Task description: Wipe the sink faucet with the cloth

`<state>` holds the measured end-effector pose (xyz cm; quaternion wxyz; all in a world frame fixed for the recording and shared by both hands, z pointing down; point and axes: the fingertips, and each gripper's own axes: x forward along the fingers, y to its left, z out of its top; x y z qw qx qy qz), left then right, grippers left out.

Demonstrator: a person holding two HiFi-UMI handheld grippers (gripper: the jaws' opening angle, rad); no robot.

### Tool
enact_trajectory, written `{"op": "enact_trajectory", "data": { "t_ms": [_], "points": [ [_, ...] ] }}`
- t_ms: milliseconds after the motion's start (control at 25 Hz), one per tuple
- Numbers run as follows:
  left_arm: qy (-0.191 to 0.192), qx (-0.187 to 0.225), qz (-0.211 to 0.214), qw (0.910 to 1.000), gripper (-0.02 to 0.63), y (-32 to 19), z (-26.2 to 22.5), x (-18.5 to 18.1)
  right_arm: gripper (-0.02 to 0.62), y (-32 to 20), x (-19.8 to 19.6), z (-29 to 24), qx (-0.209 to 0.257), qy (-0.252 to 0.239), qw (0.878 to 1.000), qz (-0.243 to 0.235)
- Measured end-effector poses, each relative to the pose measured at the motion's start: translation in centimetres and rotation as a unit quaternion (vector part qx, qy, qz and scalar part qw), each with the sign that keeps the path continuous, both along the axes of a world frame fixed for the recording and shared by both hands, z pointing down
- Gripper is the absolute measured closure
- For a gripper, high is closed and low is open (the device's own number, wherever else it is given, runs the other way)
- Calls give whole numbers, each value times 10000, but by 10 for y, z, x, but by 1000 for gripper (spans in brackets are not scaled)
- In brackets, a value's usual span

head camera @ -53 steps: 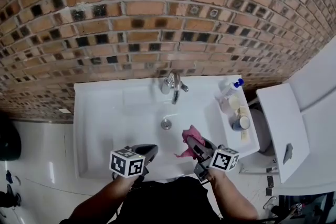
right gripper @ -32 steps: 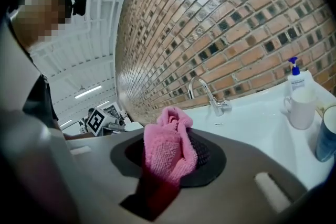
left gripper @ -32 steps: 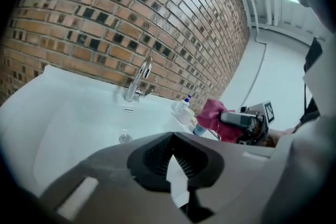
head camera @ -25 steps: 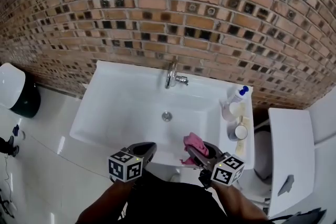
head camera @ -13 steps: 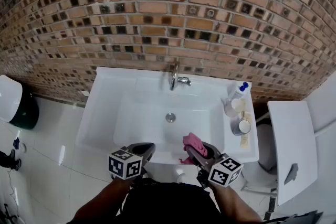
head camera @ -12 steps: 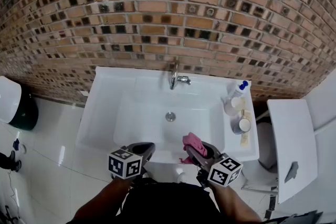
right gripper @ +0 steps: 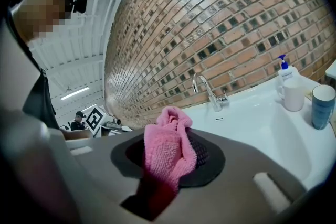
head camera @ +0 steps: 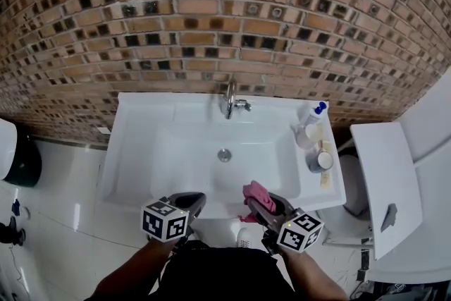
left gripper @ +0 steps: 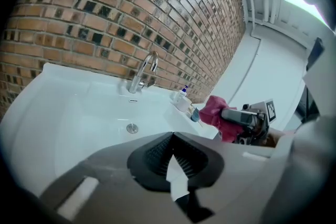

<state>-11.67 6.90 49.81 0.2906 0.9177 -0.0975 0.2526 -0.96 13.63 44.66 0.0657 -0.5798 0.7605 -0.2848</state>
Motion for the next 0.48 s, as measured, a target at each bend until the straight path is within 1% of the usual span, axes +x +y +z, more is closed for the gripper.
{"op": "enact_trajectory", "data": {
  "t_ms": [480],
  "points": [
    [140,-26,-189,9997,603,0,-5,-7,474,-4,-10,-9,43,98,9999,-125]
  ]
}}
